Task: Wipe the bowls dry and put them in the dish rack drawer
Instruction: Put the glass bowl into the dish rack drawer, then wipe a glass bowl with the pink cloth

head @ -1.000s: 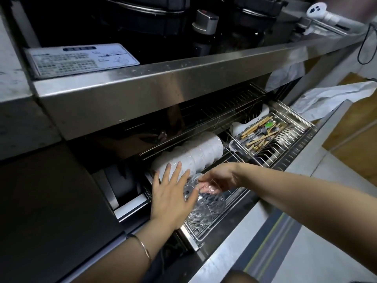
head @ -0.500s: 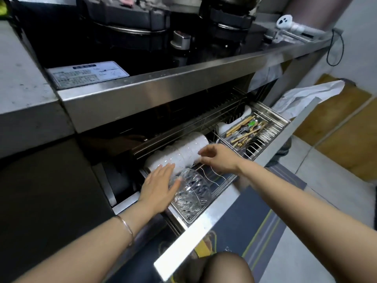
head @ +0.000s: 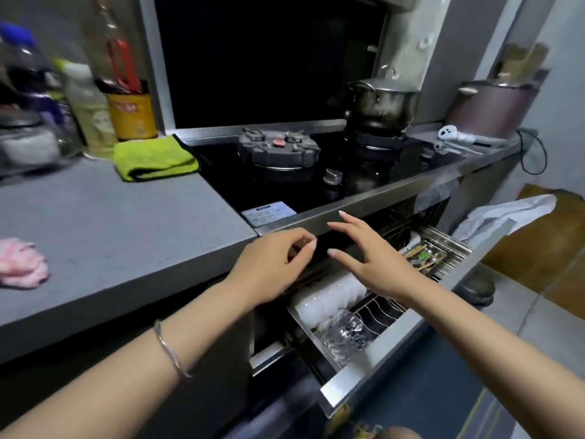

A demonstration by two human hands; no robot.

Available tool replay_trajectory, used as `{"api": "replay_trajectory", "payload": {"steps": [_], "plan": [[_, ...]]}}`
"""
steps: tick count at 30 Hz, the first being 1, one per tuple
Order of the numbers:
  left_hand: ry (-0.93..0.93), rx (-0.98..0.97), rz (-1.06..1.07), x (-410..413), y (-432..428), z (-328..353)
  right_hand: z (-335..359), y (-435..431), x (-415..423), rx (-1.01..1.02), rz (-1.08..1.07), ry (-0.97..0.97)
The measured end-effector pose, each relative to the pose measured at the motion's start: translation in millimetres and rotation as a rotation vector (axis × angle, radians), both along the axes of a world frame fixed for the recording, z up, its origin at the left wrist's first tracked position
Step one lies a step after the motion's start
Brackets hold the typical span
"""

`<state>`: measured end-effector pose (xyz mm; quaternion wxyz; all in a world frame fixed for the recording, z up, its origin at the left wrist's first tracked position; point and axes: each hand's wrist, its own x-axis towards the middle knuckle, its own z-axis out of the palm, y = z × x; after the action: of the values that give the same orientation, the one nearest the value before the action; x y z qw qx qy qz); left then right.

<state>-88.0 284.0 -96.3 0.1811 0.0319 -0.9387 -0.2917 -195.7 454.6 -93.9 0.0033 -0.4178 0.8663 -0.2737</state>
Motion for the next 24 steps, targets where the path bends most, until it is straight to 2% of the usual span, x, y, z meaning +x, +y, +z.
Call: {"api": "replay_trajectory", "payload": {"steps": [4,10,16,19,24], "plan": [[0.065,-0.059,0.144,51.8,-56.6,38.0,27.0,-55.8,33.4,-0.045,0.102,0.068],[0.001,-0.142,0.365,135.1,-145.4,56.3,49.9,-144.6,87.6,-0.038,0.282,0.088],[-0.063,-0.142,0.574,204.8,-219.0,56.4,52.0,-225.7,133.3,0.013,0.419,0.076],[-0.067,-0.124,0.586,226.3,-240.9,51.6,55.7,-252.5,151.1,0.017,0.521,0.046],[-0.062,0.003,0.425,240.1,-253.2,40.2,52.9,-280.9,169.4,0.049,0.691,0.005]]}}
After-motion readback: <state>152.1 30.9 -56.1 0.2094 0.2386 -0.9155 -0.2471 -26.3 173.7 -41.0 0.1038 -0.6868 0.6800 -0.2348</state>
